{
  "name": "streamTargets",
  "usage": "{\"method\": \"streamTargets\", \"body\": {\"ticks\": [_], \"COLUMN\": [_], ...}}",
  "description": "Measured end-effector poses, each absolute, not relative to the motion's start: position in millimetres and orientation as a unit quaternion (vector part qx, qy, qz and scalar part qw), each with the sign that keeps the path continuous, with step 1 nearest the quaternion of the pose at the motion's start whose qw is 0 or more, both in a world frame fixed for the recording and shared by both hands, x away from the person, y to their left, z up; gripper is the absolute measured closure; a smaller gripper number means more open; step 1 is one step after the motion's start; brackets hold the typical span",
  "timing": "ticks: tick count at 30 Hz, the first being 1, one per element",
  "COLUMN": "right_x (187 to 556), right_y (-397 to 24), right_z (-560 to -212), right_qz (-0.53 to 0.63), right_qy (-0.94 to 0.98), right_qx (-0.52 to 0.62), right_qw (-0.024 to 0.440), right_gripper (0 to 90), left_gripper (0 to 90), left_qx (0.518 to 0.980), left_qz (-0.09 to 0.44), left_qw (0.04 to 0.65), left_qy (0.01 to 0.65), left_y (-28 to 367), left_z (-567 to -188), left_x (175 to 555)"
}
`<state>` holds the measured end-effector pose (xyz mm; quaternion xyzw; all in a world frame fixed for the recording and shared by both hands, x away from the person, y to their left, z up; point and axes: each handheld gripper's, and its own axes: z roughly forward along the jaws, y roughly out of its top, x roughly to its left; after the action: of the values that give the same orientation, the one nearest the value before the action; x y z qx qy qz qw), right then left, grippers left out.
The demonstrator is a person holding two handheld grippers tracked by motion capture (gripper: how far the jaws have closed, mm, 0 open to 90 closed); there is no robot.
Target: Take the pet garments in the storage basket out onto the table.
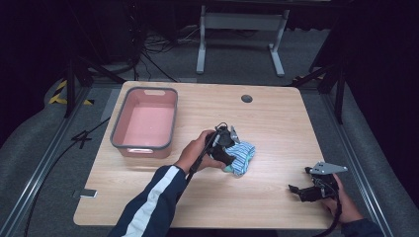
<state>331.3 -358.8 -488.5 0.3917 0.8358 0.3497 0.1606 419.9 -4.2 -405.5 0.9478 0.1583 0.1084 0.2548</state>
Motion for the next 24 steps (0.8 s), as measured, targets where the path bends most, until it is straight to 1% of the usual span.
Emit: {"method": "streamTargets", "body": {"ticks": [4, 6, 8, 10, 18, 24], "right_x": [331, 331, 331, 331, 331, 331], "right_y": [-359, -359, -359, -359, -359, -359], "right_z": [-489, -489, -489, -489, -489, -489], "right_qz": [0.350, 0.350, 0.350, 0.350, 0.350, 0.350], "right_qy": [0.836, 0.836, 0.836, 0.836, 0.836, 0.836], "right_qx": [0.392, 0.392, 0.392, 0.392, 0.392, 0.392], "right_qw": [0.161, 0.161, 0.161, 0.161, 0.161, 0.161], "right_gripper": [0.5, 0.5, 0.5, 0.5, 0.5, 0.5], "left_gripper": [30.9, 26.1, 24.6, 20.8, 20.6, 19.6], "left_qx": [0.949, 0.949, 0.950, 0.951, 0.949, 0.951], "left_qz": [0.113, 0.111, 0.111, 0.113, 0.123, 0.132], "left_qw": [0.249, 0.252, 0.251, 0.248, 0.261, 0.251], "left_qy": [0.154, 0.153, 0.151, 0.144, 0.128, 0.123], "left_y": [-2, -2, -1, 0, 7, 12], "left_z": [-401, -400, -399, -398, -388, -384], "left_x": [417, 416, 414, 412, 402, 394]}}
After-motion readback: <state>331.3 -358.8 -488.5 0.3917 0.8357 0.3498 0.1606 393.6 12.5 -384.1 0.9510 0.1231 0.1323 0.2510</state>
